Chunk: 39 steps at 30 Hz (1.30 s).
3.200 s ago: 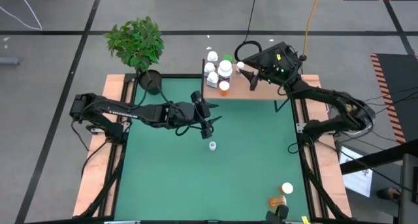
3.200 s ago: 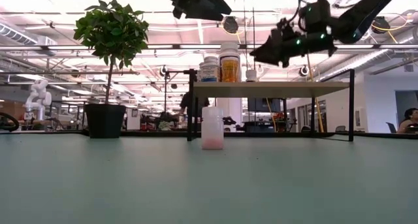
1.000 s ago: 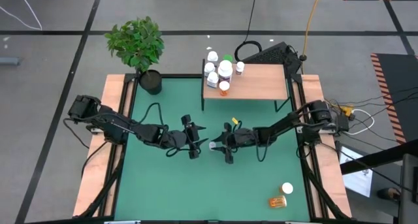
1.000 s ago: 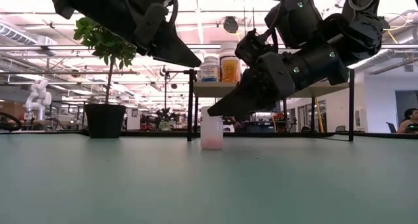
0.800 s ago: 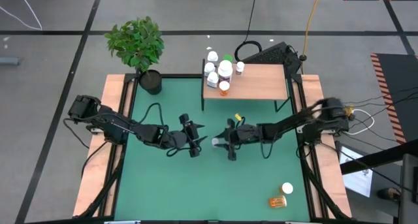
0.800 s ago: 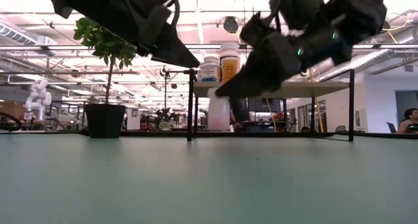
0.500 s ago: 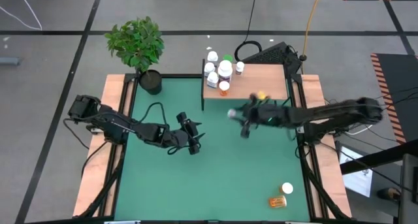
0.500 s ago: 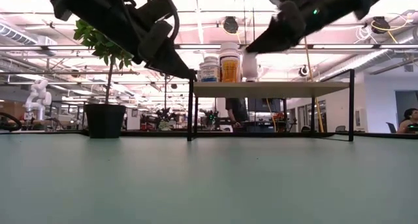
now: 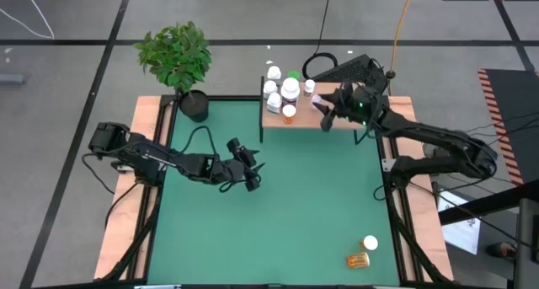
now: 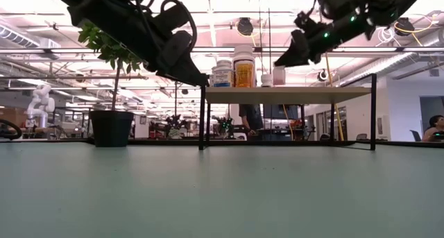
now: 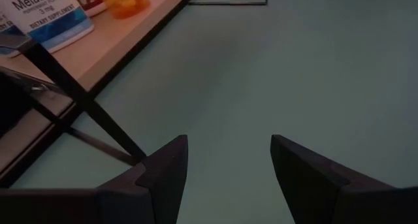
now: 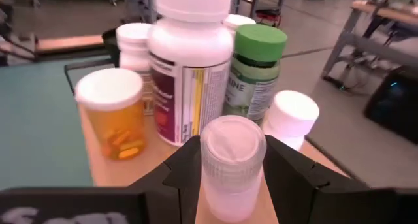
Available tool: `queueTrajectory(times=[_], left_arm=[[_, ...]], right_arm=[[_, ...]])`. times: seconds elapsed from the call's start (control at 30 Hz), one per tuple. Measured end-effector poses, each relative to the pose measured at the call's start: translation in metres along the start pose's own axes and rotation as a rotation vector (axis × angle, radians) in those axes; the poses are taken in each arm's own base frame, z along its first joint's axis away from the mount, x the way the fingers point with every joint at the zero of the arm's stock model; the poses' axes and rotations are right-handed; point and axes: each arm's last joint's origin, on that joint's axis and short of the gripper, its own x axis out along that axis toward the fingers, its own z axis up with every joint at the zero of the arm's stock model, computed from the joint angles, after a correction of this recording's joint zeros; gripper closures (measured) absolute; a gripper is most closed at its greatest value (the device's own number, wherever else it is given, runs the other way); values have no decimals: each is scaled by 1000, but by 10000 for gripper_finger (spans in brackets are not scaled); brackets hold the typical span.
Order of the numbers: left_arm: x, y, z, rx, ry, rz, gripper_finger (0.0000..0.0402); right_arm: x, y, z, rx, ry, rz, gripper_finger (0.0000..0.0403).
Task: Pick and place medicine bottles onto shelf by color
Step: Put the transparent pill bottle on the shelf, then put the top orange pill bottle on the shelf
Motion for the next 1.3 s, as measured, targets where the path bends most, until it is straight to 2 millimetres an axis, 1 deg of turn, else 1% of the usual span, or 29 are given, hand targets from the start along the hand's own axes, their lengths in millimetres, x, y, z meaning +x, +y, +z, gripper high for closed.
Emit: queueTrajectory(times=[0.1,0.3,0.53,0.67,0.8,0.93,1.03,1.13,1.3], left_arm=[[2,3,1,-1,-7,8,181],[6,9,3,-5,-12,28,181],[9,15,3,-1,-6,42,181],[10,17,4,-7,-8,47,181],[11,17,6,-19,-24,47,181],[10,17,6,-28,-27,45,181],[11,17,6,-61,-28,43,181],[10,17,7,-89,-41,41,181],[10,16,8,-113,-44,38,181]], right_arm=[[11,-11,-6,63,-4,29,266],[27,-21,-15,96,-5,43,260],[38,-33,-20,126,-45,1,257],[40,-38,-22,128,-44,-8,251],[39,-39,-23,134,-45,29,242],[37,-38,-20,132,-53,34,222],[33,-37,-16,141,-72,40,198],[28,-35,-10,172,-100,88,170],[10,-31,4,172,-156,121,128]])
